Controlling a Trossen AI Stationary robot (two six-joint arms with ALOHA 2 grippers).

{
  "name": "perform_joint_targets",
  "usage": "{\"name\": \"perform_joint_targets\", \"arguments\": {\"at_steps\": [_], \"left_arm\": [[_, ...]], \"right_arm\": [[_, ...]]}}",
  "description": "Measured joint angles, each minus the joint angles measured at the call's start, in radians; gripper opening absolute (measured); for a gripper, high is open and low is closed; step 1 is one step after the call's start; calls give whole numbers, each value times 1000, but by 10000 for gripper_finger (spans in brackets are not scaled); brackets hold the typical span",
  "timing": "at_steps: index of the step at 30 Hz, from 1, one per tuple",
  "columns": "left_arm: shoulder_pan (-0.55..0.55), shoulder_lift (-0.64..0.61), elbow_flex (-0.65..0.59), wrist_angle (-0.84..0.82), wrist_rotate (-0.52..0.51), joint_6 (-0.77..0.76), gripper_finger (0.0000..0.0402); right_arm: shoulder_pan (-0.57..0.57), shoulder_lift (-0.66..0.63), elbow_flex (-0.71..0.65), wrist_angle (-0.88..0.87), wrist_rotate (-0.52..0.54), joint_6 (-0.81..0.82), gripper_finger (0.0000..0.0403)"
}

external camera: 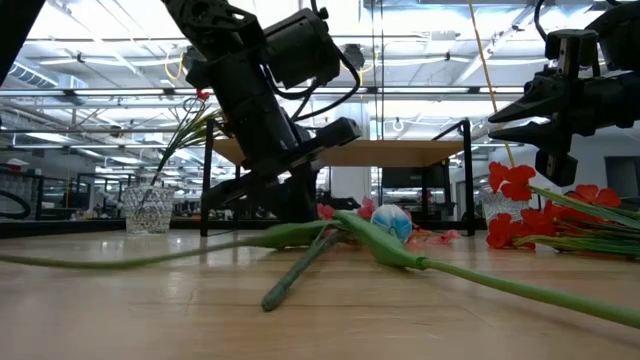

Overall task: Pick and place flowers into a vace then onto a shelf
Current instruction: Put the pink flower into the left transparent vase

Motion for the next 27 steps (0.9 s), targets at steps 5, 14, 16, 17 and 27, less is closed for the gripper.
{"name": "perform_joint_targets", "arguments": {"at_steps": [5, 14, 16, 17, 27], "left_arm": [[-5, -10, 0, 7, 69, 8, 32], [-45, -175, 0, -70, -52, 15, 27], [-50, -226, 0, -82, -94, 18, 18], [-53, -250, 0, -102, -115, 22, 15], [-98, -464, 0, -253, -268, 55, 37]], "right_arm": [[0, 0, 0, 0, 0, 8, 77], [0, 3, 0, -1, -1, -2, 77], [0, 4, 0, -1, -1, -5, 77], [0, 6, 0, -1, 0, -4, 77], [0, 21, 0, 1, 1, -4, 77]]}}
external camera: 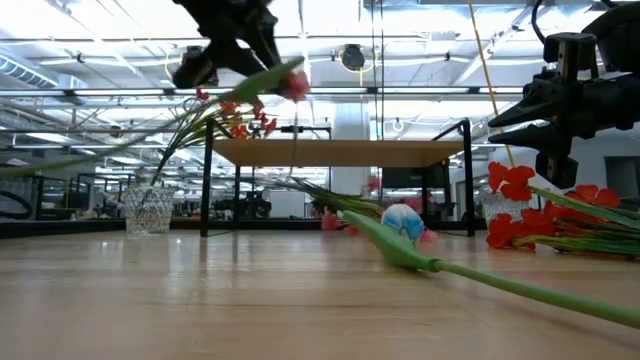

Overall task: Pick and place flowers into a vace then onto a shelf
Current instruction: Put the pink flower into the left transparent vase

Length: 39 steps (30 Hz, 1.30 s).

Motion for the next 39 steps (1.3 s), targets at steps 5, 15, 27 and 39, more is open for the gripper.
{"name": "perform_joint_targets", "arguments": {"at_steps": [5, 15, 27, 39], "left_arm": [[-26, -66, 0, -15, -19, 0, 30], [-71, -80, 1, 7, -50, -15, 41], [-88, -81, 1, 26, -52, 6, 44], [-103, -81, 0, 49, -18, 45, 47]], "right_arm": [[0, 10, 0, 2, 0, 0, 77], [0, 19, 0, 3, 4, 1, 77], [0, 20, 0, 3, 5, 0, 77], [0, 20, 0, 2, 4, -1, 77]]}}
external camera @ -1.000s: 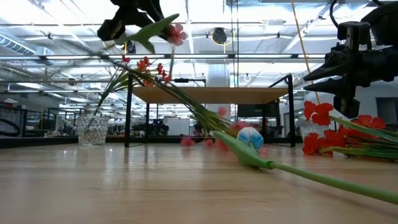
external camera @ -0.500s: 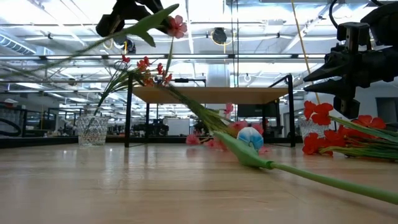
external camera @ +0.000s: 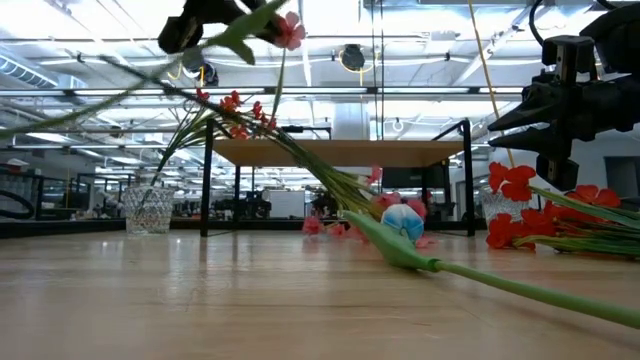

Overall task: Pick and place flowers into a vace then onto a shelf
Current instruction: Put the pink flower into the left transparent vase

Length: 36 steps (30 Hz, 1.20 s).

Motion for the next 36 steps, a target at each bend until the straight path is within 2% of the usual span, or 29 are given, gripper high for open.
{"name": "perform_joint_targets", "arguments": {"at_steps": [2, 7, 12, 15, 17, 20, 22, 25, 30, 34, 36], "left_arm": [[9, 9, 0, -7, 61, -4, 47], [10, 2, 0, 6, 125, -4, 44], [12, 5, 0, -15, 129, 1, 39], [8, 6, -1, -41, 85, -39, 38], [2, 6, 0, -17, 122, -50, 40], [26, 35, 2, -91, 291, -86, 62], [32, 55, -4, -155, 315, -101, 88], [22, 56, 2, -95, 325, -39, 108], [24, 58, -1, -102, 291, -48, 86], [28, 57, 1, -17, 392, -6, 46], [28, 66, 0, -33, 393, -33, 28]], "right_arm": [[0, 0, 0, -1, 0, -1, 77], [0, 0, 0, -2, 0, -15, 77], [0, 0, 0, -2, 0, -22, 77], [0, 0, 0, -3, 0, -19, 77], [0, 0, 0, -3, 0, -19, 77], [0, 1, 0, -3, 6, -24, 77], [0, 4, 0, -3, 28, -24, 77], [-1, 9, 0, -3, 50, -22, 77], [-1, 22, 0, -2, 52, -15, 77], [-1, 27, 0, -3, 52, -1, 77], [-1, 30, 0, -3, 53, -4, 77]]}}
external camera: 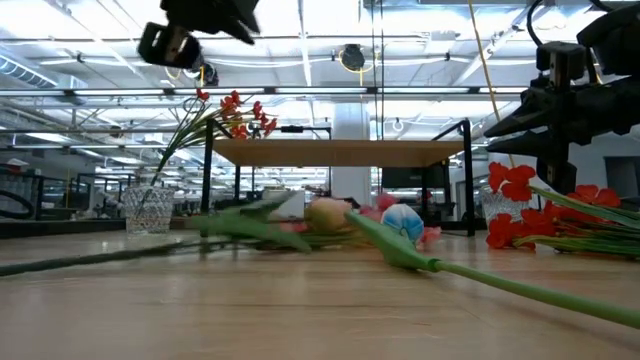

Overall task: Pick and place flowers into a vace then onto a shelf
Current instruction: Put the pink flower into the left transparent vase

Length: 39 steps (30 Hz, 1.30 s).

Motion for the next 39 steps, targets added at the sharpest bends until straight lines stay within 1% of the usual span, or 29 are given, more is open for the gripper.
{"name": "perform_joint_targets", "arguments": {"at_steps": [2, 4, 6, 8, 11, 14, 17, 20, 23, 25, 28, 33, 35, 39], "left_arm": [[-7, 18, -4, 10, 2, 0, 22], [-18, 47, -5, 23, 60, 17, 30], [-36, 91, -4, 46, 130, 24, 54], [-51, 145, -6, 11, 169, 38, 90], [-58, 208, -6, -3, 154, 45, 152], [-58, 263, -5, 13, 161, 88, 205], [-57, 301, -6, -33, 143, 103, 242], [-57, 330, -6, -74, 116, 120, 264], [-57, 337, -6, -82, 104, 132, 270], [-57, 335, -5, -78, 66, 152, 266], [-49, 335, -5, -88, 12, 172, 253], [-25, 335, -5, -121, -34, 242, 225], [-10, 335, -5, -100, -41, 270, 214], [22, 335, -5, -68, -8, 340, 196]], "right_arm": [[0, 4, 0, 0, 3, -4, 77], [0, 12, 0, -2, 17, -5, 77], [0, 13, 0, -2, 23, -3, 77], [0, 19, 0, -1, 24, -7, 77], [0, 25, 0, -1, 24, -10, 77], [0, 29, 0, -1, 24, -1, 77], [0, 33, 0, -1, 23, 3, 77], [0, 34, 0, -1, 23, 5, 77], [0, 34, 0, -1, 23, 10, 77], [0, 34, 0, -2, 23, 13, 77], [0, 34, 0, -1, 23, 8, 77], [0, 34, 0, -2, 23, 5, 77], [0, 38, 0, -1, 23, 3, 77], [0, 51, 0, -2, 23, 4, 77]]}}
